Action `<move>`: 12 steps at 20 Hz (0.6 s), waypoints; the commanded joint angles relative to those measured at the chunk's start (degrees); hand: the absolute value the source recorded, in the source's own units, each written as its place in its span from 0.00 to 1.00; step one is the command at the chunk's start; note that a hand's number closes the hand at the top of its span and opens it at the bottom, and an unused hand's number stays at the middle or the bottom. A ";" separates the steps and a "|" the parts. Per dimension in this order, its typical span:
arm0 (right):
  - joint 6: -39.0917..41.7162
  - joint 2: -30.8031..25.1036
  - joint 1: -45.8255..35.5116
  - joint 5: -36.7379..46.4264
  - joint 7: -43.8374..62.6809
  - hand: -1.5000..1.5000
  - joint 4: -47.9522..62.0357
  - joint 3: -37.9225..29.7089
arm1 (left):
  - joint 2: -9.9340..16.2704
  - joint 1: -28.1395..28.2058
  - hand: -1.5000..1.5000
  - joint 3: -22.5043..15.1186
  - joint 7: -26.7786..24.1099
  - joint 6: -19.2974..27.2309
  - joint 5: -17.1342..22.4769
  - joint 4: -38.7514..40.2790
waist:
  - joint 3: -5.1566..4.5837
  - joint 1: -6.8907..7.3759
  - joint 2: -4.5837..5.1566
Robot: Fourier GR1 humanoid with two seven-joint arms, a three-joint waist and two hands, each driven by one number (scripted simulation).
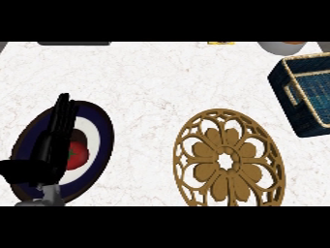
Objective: Pick the squash from the placemat and place it in the basket
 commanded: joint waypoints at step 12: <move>-9.39 -3.41 -7.66 20.63 -24.18 1.00 30.31 7.92 | -1.94 1.76 0.50 -2.76 1.35 0.74 -2.26 -3.48 | 0.06 0.57 0.08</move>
